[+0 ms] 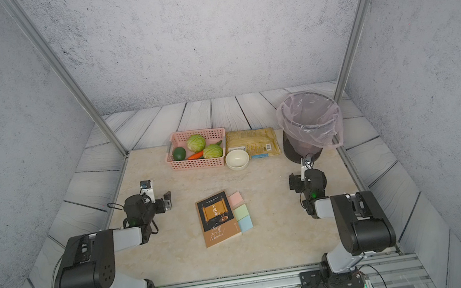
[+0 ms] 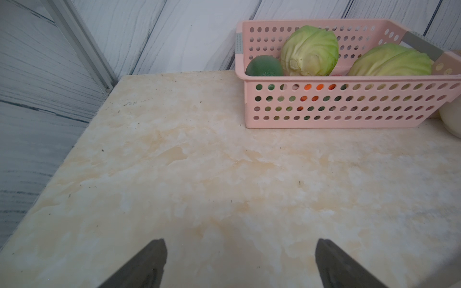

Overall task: Peel off the used sticky note
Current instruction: Adjust the book at the center of the board.

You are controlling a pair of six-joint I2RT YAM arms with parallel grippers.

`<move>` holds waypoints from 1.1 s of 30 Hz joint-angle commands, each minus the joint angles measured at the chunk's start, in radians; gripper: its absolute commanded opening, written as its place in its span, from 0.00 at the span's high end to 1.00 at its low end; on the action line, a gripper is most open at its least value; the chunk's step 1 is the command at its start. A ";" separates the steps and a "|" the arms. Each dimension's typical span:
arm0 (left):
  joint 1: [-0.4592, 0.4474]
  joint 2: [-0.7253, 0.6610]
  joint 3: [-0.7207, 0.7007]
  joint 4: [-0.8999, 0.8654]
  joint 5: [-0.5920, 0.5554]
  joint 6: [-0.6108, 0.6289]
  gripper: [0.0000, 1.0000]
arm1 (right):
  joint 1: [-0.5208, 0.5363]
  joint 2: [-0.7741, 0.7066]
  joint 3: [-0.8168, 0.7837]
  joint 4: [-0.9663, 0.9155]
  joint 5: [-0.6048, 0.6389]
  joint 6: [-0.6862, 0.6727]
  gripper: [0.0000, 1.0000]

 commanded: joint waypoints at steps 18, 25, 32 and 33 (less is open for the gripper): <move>-0.023 -0.282 0.497 -1.452 0.336 0.480 0.09 | 0.000 -0.455 0.349 -1.075 -0.150 0.529 0.00; -0.256 -0.222 0.425 -1.467 -0.019 0.526 0.43 | 0.017 -0.609 0.265 -1.176 -0.363 0.511 0.01; -0.372 -0.080 0.494 -1.464 -0.038 0.461 1.00 | 0.044 -0.706 0.227 -1.259 -0.378 0.484 0.00; -0.388 -0.059 0.499 -1.458 -0.046 0.458 1.00 | 0.046 -0.709 0.224 -1.263 -0.380 0.485 0.00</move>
